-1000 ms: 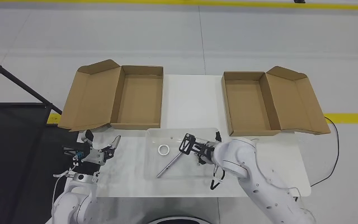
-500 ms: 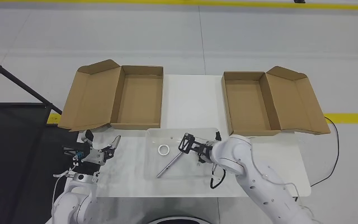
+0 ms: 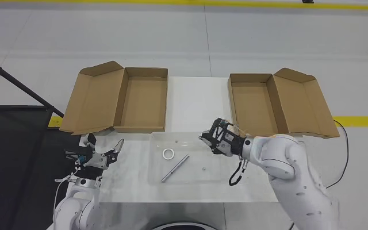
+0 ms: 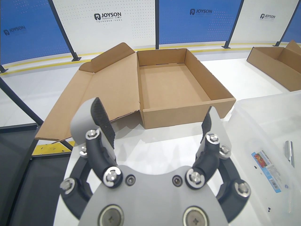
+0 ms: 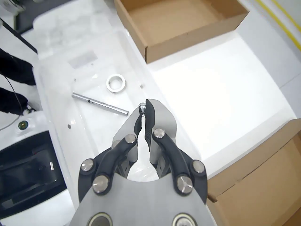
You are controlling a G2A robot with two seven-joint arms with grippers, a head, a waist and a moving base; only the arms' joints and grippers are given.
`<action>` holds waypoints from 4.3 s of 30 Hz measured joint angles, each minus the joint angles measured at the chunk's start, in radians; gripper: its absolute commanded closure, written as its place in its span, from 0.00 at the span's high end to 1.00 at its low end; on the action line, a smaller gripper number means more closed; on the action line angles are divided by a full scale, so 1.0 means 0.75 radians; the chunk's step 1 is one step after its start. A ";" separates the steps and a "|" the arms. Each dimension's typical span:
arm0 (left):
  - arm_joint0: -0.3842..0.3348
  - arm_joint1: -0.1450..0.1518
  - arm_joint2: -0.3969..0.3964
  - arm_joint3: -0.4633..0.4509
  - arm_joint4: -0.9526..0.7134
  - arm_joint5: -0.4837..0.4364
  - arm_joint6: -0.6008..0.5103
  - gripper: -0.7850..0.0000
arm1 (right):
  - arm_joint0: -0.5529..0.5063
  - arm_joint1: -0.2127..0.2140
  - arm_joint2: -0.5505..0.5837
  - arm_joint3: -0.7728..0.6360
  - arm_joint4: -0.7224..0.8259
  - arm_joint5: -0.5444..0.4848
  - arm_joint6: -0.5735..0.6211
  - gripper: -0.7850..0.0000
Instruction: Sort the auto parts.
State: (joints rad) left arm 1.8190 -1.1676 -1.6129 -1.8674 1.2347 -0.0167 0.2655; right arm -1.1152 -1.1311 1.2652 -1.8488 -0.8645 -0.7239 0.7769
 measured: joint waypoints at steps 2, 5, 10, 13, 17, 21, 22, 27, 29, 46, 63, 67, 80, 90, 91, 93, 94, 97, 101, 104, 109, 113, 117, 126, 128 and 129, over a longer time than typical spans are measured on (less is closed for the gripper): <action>0.000 0.000 0.000 0.000 0.000 0.000 0.000 1.00 | -0.041 0.008 0.074 0.000 0.051 -0.037 -0.096 0.00; 0.000 0.000 0.000 0.000 0.000 0.000 0.000 1.00 | -0.049 0.009 0.093 0.002 0.063 -0.040 -0.124 0.00; 0.000 0.000 0.000 0.000 0.000 0.000 0.000 1.00 | -0.047 0.009 0.089 0.002 0.061 -0.038 -0.115 0.00; 0.000 0.000 0.000 0.000 0.000 0.000 0.000 1.00 | -0.048 0.009 0.089 0.003 0.060 -0.037 -0.117 0.00; 0.000 0.000 0.000 0.000 0.000 0.000 0.000 1.00 | -0.047 0.007 0.091 0.019 0.067 0.057 -0.175 0.00; 0.000 0.000 0.000 0.000 0.000 0.000 0.000 1.00 | -0.044 0.005 0.173 0.060 0.188 0.125 -0.361 0.00; 0.000 0.000 0.000 0.000 0.000 0.000 0.000 1.00 | -0.050 0.005 0.195 0.066 0.226 0.125 -0.411 0.00; 0.000 0.000 0.000 0.000 0.000 0.000 0.000 1.00 | -0.089 0.006 0.306 0.106 0.427 0.036 -0.672 0.00; 0.000 0.000 0.000 0.000 0.000 0.000 0.000 1.00 | -0.095 0.008 0.325 0.125 0.458 -0.002 -0.715 0.00; 0.000 0.000 0.000 0.000 0.000 0.000 0.000 1.00 | 0.090 0.006 0.198 0.226 -0.052 0.553 -0.394 0.00; 0.000 0.000 0.000 0.000 0.000 0.000 0.000 1.00 | 0.644 -0.076 -0.211 0.977 -0.411 0.802 0.145 0.00; 0.000 0.000 0.000 0.000 0.000 0.000 0.000 1.00 | 0.706 -0.094 -0.256 1.080 -0.401 0.787 0.192 0.06; 0.000 0.000 0.000 0.000 0.000 0.000 0.000 1.00 | 0.773 -0.121 -0.301 1.213 -0.354 0.740 0.260 0.30; 0.000 0.000 0.000 0.000 0.000 0.000 0.000 1.00 | 0.750 -0.107 -0.250 1.163 -0.362 0.767 0.264 0.46; 0.000 0.000 0.000 0.000 0.000 0.000 0.000 1.00 | 0.742 -0.102 -0.237 1.144 -0.365 0.773 0.258 0.47; 0.000 0.000 0.000 0.000 0.000 0.000 0.000 1.00 | 0.711 -0.090 -0.193 1.073 -0.343 0.765 0.236 0.56; 0.000 0.000 0.000 0.000 0.000 0.000 0.000 1.00 | 0.693 -0.083 -0.169 1.032 -0.329 0.755 0.227 0.64; 0.000 0.000 0.000 0.000 0.000 0.000 0.000 1.00 | 0.600 -0.057 -0.077 0.848 -0.270 0.692 0.199 0.78; 0.000 0.000 0.000 0.000 0.000 0.000 0.000 1.00 | 0.436 -0.025 0.051 0.554 -0.181 0.607 0.166 0.95; 0.000 0.000 0.000 0.000 0.000 0.000 0.000 1.00 | 0.311 -0.006 0.130 0.352 -0.078 0.489 0.144 0.98; 0.000 0.000 0.000 0.000 0.000 0.000 0.000 1.00 | 0.140 0.016 0.159 0.075 0.072 0.270 0.196 1.00; 0.000 0.000 0.000 0.000 0.000 0.000 0.000 1.00 | 0.085 0.025 0.149 -0.024 0.162 0.160 0.245 1.00; 0.000 0.000 0.000 0.000 0.000 0.000 0.000 1.00 | 0.087 0.025 0.149 -0.018 0.159 0.168 0.243 1.00; 0.000 0.000 0.000 0.000 0.000 0.000 0.000 1.00 | 0.068 0.028 0.041 -0.092 0.066 0.065 0.266 1.00; 0.000 0.000 0.000 0.000 0.000 0.000 0.000 1.00 | 0.080 0.029 -0.017 -0.108 0.024 0.007 0.294 1.00; 0.000 0.000 0.000 0.000 0.000 0.000 0.000 1.00 | 0.088 0.030 -0.053 -0.116 -0.004 -0.028 0.309 1.00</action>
State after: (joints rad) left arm 1.8190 -1.1676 -1.6129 -1.8674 1.2347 -0.0167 0.2655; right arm -1.0493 -1.1089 1.2252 -1.9358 -0.8672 -0.7450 1.0086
